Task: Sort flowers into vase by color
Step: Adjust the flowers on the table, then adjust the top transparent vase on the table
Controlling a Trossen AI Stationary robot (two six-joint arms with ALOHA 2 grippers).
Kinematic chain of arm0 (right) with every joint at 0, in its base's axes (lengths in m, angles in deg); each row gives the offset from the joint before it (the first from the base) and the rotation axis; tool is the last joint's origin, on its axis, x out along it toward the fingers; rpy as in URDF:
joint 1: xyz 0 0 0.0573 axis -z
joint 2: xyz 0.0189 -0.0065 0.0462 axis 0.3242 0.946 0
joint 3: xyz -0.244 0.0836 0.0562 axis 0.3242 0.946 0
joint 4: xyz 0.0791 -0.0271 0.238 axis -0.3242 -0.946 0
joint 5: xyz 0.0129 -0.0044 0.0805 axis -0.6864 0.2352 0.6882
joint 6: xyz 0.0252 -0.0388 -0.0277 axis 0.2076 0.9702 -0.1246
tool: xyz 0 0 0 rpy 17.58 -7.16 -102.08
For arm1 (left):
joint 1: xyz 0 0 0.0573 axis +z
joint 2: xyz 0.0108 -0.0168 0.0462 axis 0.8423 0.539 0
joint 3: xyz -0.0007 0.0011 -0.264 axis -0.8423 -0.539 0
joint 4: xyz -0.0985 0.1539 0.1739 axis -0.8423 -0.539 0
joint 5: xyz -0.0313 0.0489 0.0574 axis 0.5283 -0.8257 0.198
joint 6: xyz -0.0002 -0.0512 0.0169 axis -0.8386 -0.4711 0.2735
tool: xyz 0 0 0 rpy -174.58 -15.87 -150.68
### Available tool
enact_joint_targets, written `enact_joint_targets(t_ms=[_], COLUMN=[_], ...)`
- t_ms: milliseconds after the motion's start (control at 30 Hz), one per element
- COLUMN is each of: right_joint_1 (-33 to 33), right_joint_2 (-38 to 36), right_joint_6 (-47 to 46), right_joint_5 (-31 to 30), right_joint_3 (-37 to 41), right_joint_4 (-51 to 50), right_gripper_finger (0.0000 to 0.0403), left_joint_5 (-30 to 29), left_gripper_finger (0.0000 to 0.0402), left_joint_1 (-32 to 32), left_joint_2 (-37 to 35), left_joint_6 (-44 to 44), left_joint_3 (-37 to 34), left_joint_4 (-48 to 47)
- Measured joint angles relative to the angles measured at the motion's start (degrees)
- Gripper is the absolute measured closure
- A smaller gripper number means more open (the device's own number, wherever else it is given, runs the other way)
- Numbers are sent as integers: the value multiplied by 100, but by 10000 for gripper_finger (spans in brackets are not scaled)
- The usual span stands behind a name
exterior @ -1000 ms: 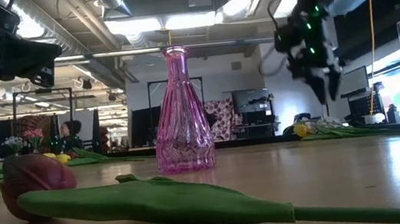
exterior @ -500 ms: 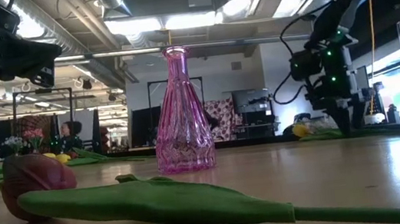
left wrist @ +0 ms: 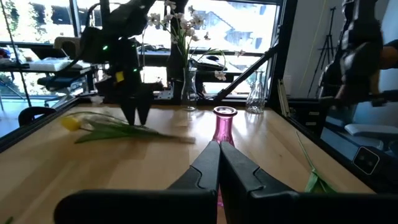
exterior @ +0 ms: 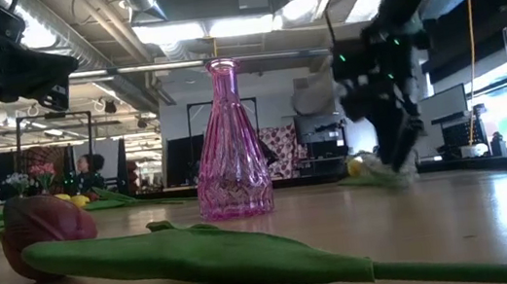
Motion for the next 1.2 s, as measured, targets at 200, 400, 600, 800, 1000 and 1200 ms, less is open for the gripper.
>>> enact_joint_targets(t_ms=[200, 400, 600, 800, 1000, 1200], right_joint_1=[-800, -1071, -1653, -2251, -2348, -2346], right_joint_2=[0, -2, -37, 11, 11, 11], right_joint_6=[90, 845, 1276, 803, 789, 854], right_joint_5=[-1495, -2259, -2106, -1763, -1604, -1591], right_joint_3=[-808, -1433, -1838, -1301, -882, -532], right_joint_4=[-514, -2035, -3981, -4466, -4494, -4843], right_gripper_finger=[178, 178, 178, 153, 85, 53], left_joint_5=[1, 2, 1, 1, 0, 0], left_gripper_finger=[401, 401, 401, 401, 401, 401], left_joint_1=[1, -1, -1, -1, -1, 0], left_joint_2=[0, 0, 0, 0, 0, 0], left_joint_6=[-1, -2, -1, 0, -2, -1], left_joint_3=[0, 0, 0, 0, 0, 0], left_joint_4=[0, 0, 0, 0, 0, 0])
